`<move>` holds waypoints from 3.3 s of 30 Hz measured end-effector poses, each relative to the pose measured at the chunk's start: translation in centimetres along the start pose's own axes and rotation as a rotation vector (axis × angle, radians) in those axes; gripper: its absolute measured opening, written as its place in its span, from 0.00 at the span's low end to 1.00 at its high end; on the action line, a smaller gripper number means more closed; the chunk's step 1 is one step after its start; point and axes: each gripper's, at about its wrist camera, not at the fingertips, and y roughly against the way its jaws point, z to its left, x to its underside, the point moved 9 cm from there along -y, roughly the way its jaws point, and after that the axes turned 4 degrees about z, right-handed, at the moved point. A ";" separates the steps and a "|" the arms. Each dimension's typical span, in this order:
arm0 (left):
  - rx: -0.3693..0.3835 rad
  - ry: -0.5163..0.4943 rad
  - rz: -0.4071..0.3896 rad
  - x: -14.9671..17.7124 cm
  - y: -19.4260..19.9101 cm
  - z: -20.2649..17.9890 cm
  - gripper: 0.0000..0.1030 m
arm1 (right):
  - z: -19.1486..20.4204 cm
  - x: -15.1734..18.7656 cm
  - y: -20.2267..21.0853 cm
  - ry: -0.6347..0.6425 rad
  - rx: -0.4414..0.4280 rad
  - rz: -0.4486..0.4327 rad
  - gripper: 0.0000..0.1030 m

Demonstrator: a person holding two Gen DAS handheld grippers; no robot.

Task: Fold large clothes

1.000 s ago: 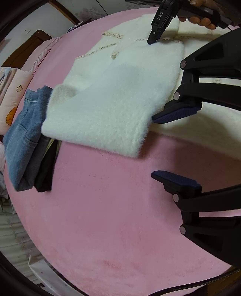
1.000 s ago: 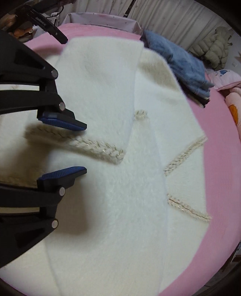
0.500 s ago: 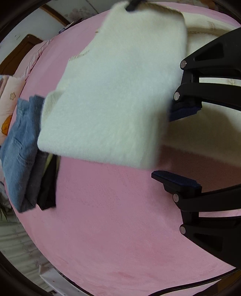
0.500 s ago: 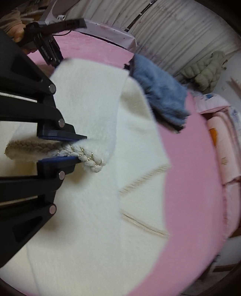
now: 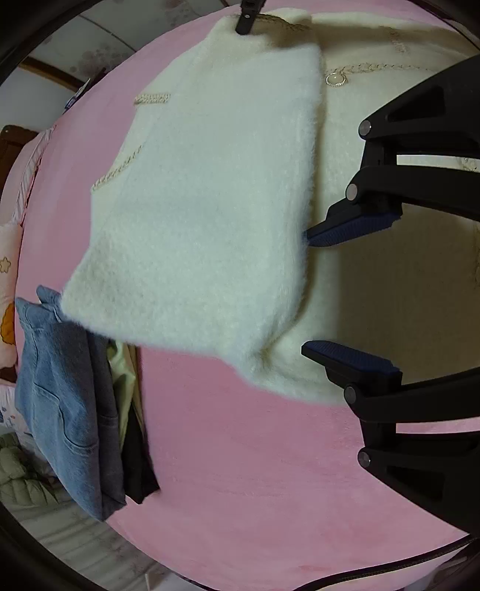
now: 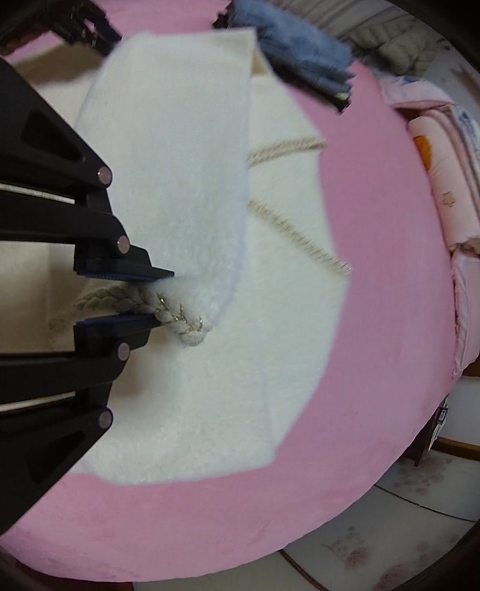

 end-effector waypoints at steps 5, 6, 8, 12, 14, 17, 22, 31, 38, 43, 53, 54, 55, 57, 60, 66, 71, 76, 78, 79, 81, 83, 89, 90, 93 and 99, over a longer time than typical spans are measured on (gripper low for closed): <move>0.035 0.042 0.022 -0.1 0.6 1.3 0.50 | -0.6 -0.2 -1.0 -0.059 -0.005 0.002 0.20; 0.052 0.041 0.015 -0.3 1.3 1.5 0.50 | -0.7 -0.4 -1.1 -0.070 -0.014 0.009 0.21; 0.091 0.037 -0.019 -1.1 2.6 1.9 0.50 | -1.4 -0.2 -0.8 -0.092 -0.034 0.008 0.21; 0.089 0.047 -0.133 -4.0 5.2 3.0 0.70 | -1.9 0.3 0.5 -0.089 -0.027 -0.016 0.21; 0.064 0.039 -0.166 -6.3 4.9 3.7 0.71 | -2.1 0.8 1.0 -0.083 -0.016 -0.032 0.21; 0.076 0.022 -0.183 -10.3 2.7 3.9 0.71 | -2.5 1.2 1.4 -0.087 0.001 -0.052 0.21; 0.186 0.018 -0.085 -14.7 -2.6 2.8 0.70 | -2.3 1.7 0.9 -0.078 -0.014 -0.044 0.21; 0.065 0.067 -0.141 -16.8 -4.0 3.8 0.21 | -1.7 2.4 -0.2 -0.040 0.049 -0.051 0.21; -0.039 0.086 -0.171 -15.1 -4.3 5.2 0.36 | -1.6 2.9 -0.6 -0.046 0.078 -0.038 0.21; -0.042 -0.001 -0.276 -14.8 0.4 3.9 0.36 | -0.1 1.5 1.0 -0.035 0.027 -0.091 0.21; 0.180 -0.093 -0.220 -18.4 -1.0 -0.8 0.09 | 4.1 0.5 1.5 0.042 -0.036 -0.125 0.21; 0.202 -0.077 -0.216 -18.9 -1.4 -1.0 0.09 | 4.3 0.6 1.4 0.044 -0.038 -0.124 0.21; 0.219 -0.058 -0.206 -19.3 -1.8 -0.9 0.09 | 4.4 0.6 1.2 0.046 -0.041 -0.122 0.21; 0.220 -0.016 -0.153 -20.1 -3.8 -0.7 0.09 | 4.6 0.9 1.0 0.049 -0.045 -0.116 0.21; 0.155 0.062 -0.058 -20.0 -7.9 2.4 0.01 | 4.6 1.2 0.3 0.048 -0.040 -0.099 0.21; 0.119 -0.047 -0.063 -19.3 -10.7 2.7 0.01 | 3.3 1.5 -2.0 0.027 -0.017 -0.065 0.21; 0.109 -0.080 -0.078 -19.2 -11.2 2.2 0.01 | 2.1 1.0 -2.9 0.020 -0.013 -0.079 0.18; 0.051 -0.138 -0.091 -18.8 -10.3 1.3 0.01 | 1.8 0.6 -2.8 0.008 -0.014 -0.074 0.18; 0.021 -0.154 -0.094 -18.4 -9.0 0.5 0.07 | 1.9 0.8 -2.5 0.014 -0.017 -0.063 0.18; 0.017 -0.157 -0.102 -18.1 -8.1 0.1 0.19 | 1.8 0.9 -2.2 0.015 -0.023 -0.055 0.18; 0.036 -0.163 -0.129 -17.2 -5.5 -1.0 0.45 | 1.7 1.3 -0.9 0.016 -0.049 -0.051 0.18; 0.032 -0.149 -0.177 -15.8 -2.1 -1.9 0.71 | 1.4 1.5 0.9 0.020 -0.061 -0.066 0.18; 0.075 -0.073 -0.160 -10.2 6.7 -3.9 0.78 | 0.0 2.1 7.5 0.022 -0.117 -0.121 0.21; 0.081 -0.053 -0.155 -9.3 8.4 -3.8 0.78 | -0.2 2.2 8.6 0.024 -0.127 -0.129 0.21; 0.086 0.002 -0.145 -6.8 13.4 -4.4 0.78 | -0.7 2.4 12.5 0.050 -0.140 -0.156 0.21; 0.065 0.076 -0.167 -1.9 22.7 -5.1 0.86 | -0.6 3.8 20.9 0.121 -0.197 -0.210 0.21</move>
